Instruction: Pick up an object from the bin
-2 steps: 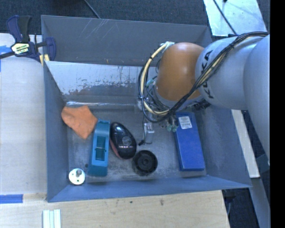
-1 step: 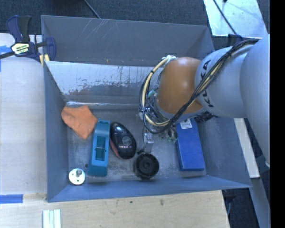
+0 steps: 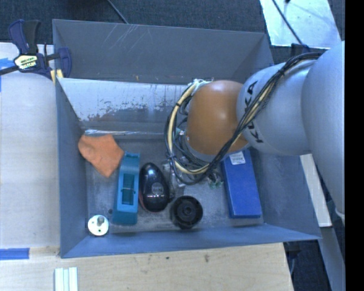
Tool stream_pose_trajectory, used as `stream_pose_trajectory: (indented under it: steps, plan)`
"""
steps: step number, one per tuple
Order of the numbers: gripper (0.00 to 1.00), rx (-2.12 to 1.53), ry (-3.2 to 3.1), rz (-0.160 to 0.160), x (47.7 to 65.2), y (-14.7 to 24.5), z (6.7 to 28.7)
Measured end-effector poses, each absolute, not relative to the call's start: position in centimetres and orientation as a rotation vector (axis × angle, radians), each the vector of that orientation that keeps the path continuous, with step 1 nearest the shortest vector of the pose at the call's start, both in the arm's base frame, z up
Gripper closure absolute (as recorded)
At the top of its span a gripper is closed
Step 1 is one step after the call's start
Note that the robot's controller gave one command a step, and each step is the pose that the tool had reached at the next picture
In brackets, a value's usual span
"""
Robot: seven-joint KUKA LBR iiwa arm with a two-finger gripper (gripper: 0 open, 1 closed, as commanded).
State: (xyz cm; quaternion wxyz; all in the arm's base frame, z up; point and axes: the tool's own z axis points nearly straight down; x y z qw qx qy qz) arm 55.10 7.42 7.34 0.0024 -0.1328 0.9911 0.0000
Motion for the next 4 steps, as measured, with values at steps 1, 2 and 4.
stream_pose_trajectory:
  steps: [1,2,4]
  plan:
    - [1.0,-0.417,3.109,0.0,55.1,7.4,7.3]
    - [1.0,-0.419,3.121,-0.005,53.5,8.5,11.4]
    - [0.0,-0.603,3.082,-0.001,52.9,5.2,15.5]
